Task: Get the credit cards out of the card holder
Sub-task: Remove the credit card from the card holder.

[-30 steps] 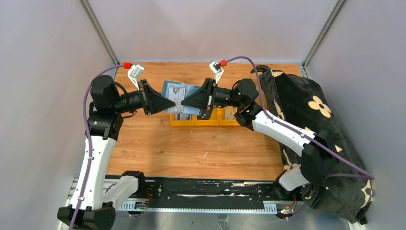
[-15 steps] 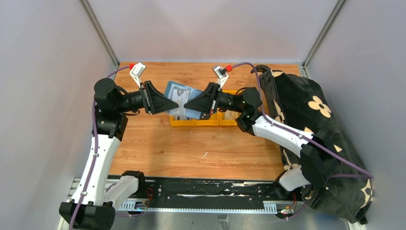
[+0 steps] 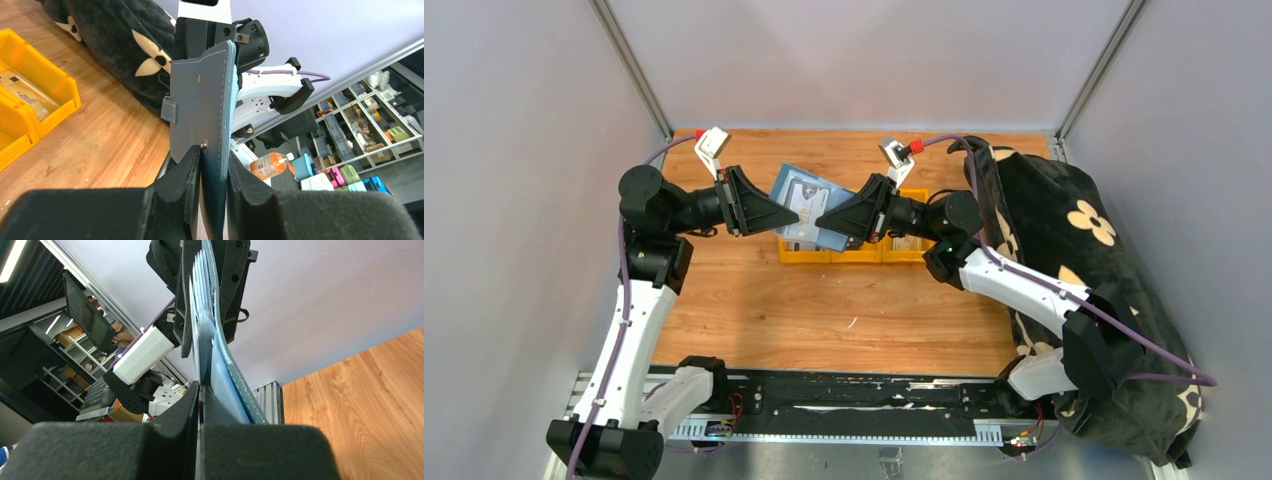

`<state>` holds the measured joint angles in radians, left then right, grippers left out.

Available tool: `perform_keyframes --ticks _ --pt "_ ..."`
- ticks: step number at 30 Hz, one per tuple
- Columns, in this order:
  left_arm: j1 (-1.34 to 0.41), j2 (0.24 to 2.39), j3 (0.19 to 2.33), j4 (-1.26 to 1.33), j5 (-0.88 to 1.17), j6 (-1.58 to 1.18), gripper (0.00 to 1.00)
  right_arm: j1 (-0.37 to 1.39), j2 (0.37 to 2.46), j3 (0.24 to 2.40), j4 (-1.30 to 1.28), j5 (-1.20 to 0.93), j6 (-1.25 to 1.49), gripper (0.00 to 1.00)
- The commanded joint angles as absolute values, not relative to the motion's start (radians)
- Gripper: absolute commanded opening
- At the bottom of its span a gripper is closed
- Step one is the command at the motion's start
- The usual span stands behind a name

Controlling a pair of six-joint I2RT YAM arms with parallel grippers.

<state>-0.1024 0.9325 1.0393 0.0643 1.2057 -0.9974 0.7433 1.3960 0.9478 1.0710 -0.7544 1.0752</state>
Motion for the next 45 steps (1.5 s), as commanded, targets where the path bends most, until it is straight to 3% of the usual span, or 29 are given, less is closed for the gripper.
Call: perform_keyframes --ticks 1,15,17,21,26,28,35,45 --pt "-0.104 0.916 1.056 0.176 1.23 -1.064 0.21 0.722 1.381 0.902 1.058 -0.748 1.05 0.0" --pt "-0.103 0.913 1.053 0.186 1.204 -1.056 0.12 0.725 1.337 0.885 1.058 -0.741 1.046 0.0" --pt "-0.103 0.909 1.05 0.185 1.19 -1.039 0.02 0.726 1.348 0.899 1.078 -0.741 1.065 0.11" --pt "-0.103 0.89 1.074 0.06 1.142 -0.909 0.0 0.732 1.382 0.948 1.131 -0.736 1.111 0.43" --pt "-0.103 0.881 1.103 -0.066 1.125 -0.798 0.0 0.739 1.414 0.986 1.157 -0.724 1.133 0.46" --pt "-0.103 0.883 1.116 -0.12 1.121 -0.753 0.0 0.739 1.428 0.996 1.164 -0.727 1.14 0.43" --pt "-0.103 0.89 1.124 -0.114 1.14 -0.761 0.0 0.724 1.417 0.968 1.166 -0.733 1.146 0.0" --pt "-0.098 0.904 1.155 -0.051 1.144 -0.805 0.0 0.604 1.346 0.898 1.137 -0.833 1.153 0.0"
